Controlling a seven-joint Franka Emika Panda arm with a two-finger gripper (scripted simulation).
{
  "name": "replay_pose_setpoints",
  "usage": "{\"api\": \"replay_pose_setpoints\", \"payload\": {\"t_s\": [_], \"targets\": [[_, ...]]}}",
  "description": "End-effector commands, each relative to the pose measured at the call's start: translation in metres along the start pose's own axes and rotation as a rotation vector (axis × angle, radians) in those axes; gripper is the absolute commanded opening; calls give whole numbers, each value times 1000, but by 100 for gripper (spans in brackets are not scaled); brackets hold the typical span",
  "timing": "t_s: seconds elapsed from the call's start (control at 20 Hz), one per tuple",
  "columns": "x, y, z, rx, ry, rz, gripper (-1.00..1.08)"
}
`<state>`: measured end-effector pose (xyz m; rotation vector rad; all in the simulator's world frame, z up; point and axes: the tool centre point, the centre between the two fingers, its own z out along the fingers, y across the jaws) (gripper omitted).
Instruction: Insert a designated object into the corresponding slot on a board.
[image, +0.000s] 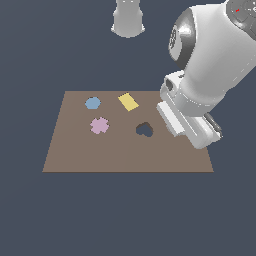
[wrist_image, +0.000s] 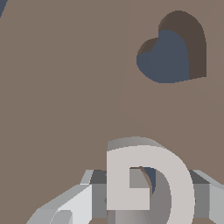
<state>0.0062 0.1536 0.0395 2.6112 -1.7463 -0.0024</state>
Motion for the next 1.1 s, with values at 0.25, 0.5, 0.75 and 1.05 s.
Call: {"api": "replay_pose_setpoints", "payload": {"t_s": [0.25, 0.5, 0.75, 1.05], "targets": [[-15, 2, 0, 0, 0, -14, -100], [-16, 2, 9, 0, 0, -13, -100], [-16, 2, 9, 0, 0, -13, 100], [-16, 2, 9, 0, 0, -13, 100]]}}
